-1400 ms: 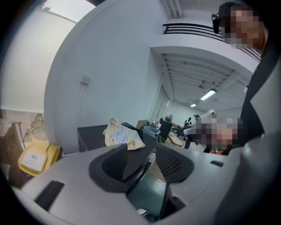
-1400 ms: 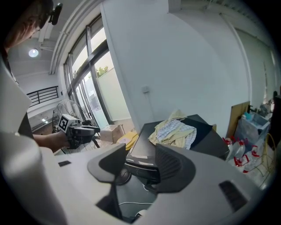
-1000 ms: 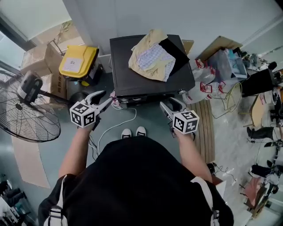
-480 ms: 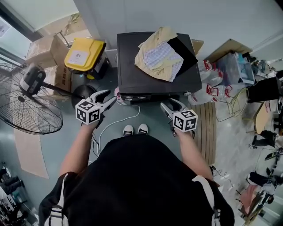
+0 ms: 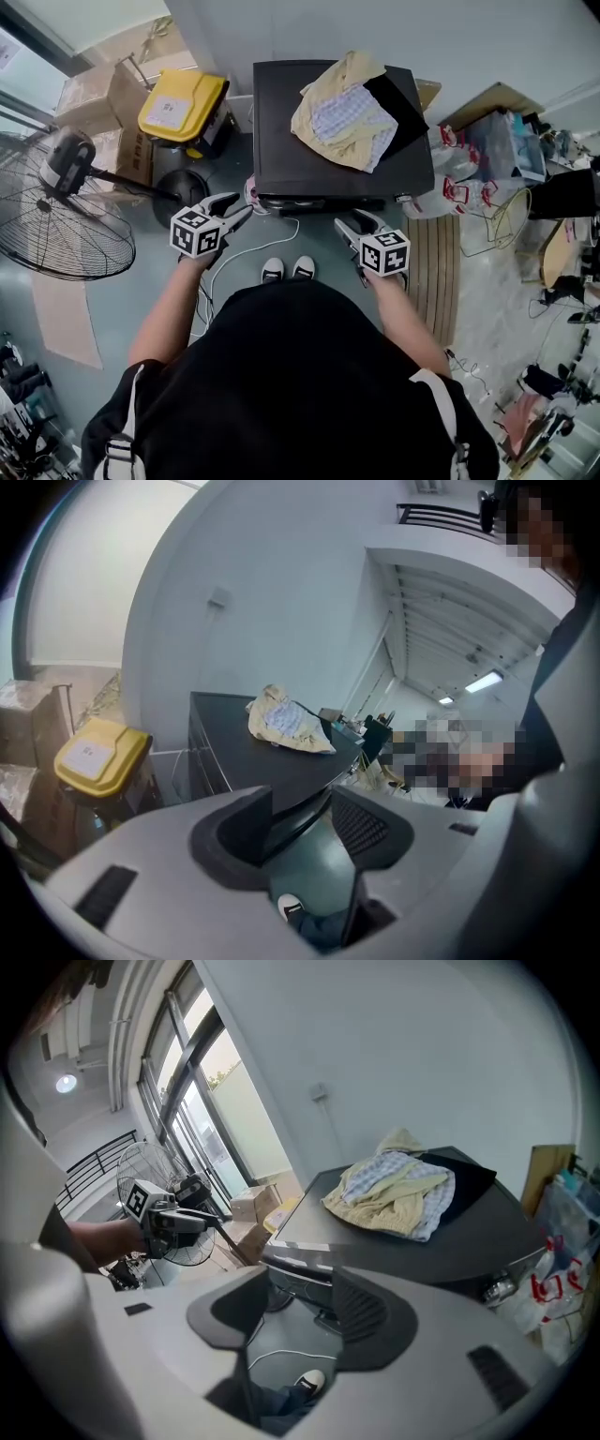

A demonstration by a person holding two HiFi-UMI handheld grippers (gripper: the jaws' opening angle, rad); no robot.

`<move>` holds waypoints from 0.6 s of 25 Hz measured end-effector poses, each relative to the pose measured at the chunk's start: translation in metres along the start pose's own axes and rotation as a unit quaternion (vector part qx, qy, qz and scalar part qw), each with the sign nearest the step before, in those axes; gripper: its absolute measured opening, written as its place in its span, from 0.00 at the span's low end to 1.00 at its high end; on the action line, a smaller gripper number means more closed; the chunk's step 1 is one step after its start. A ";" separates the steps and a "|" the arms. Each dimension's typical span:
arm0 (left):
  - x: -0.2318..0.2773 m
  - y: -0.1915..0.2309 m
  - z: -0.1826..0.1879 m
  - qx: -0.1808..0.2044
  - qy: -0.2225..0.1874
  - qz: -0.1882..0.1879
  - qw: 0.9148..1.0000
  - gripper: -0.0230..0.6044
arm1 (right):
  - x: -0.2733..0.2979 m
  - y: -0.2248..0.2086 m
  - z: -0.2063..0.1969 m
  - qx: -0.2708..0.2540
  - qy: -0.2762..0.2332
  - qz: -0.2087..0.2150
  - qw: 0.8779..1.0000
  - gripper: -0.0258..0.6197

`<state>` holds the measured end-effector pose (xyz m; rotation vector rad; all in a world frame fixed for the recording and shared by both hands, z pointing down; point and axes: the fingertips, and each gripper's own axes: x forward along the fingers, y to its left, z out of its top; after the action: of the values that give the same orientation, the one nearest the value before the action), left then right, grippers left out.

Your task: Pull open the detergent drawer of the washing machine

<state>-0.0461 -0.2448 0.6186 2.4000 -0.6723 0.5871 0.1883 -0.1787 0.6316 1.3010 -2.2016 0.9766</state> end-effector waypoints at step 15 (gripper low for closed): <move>0.039 0.017 -0.034 -0.018 0.052 -0.012 0.998 0.36 | 0.042 -0.001 -0.025 0.000 0.054 0.017 0.998 0.36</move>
<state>-0.0344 -0.2478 0.6716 2.3246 -0.6036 0.6784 0.1685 -0.1857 0.6762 1.1861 -2.1493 1.0357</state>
